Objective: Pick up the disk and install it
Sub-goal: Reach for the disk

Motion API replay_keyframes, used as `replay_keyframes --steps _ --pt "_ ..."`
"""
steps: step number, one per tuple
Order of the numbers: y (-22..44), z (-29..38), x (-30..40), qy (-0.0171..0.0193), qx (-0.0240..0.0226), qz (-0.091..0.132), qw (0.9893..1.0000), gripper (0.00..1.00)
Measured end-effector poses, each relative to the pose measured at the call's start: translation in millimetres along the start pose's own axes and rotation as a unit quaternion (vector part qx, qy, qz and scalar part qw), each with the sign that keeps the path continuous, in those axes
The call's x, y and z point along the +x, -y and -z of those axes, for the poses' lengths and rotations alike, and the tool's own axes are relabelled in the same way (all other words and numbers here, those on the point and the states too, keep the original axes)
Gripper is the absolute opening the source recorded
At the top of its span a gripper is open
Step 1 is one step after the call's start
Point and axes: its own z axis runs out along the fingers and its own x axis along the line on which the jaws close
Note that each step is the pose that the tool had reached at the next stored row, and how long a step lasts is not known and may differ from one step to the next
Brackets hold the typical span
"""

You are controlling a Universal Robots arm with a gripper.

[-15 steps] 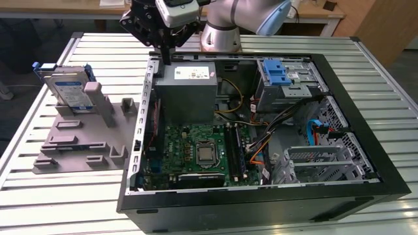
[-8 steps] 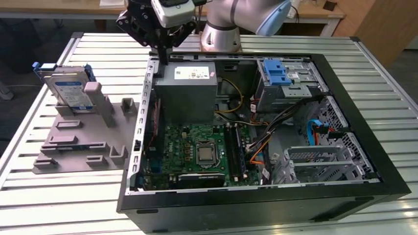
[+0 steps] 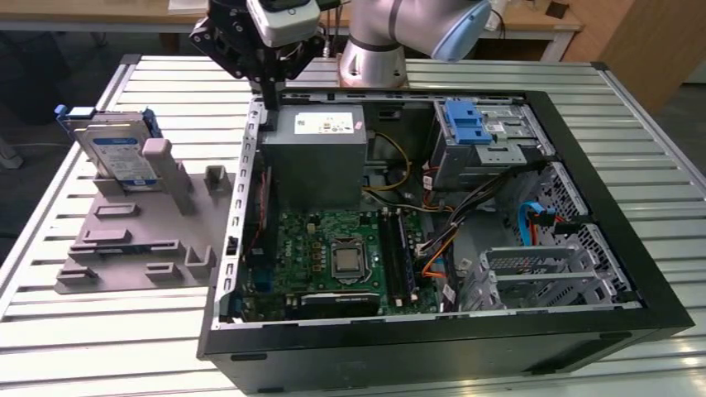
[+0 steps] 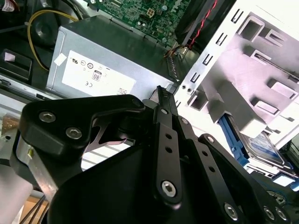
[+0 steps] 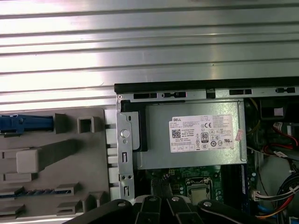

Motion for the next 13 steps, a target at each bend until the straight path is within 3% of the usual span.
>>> replay_keyframes --steps 10,13 --pt "0.6 -0.1 8.5 0.0 0.0 0.0 1.0 0.11" --pt "0.3 -0.1 14.8 0.0 0.0 0.0 1.0 0.11"
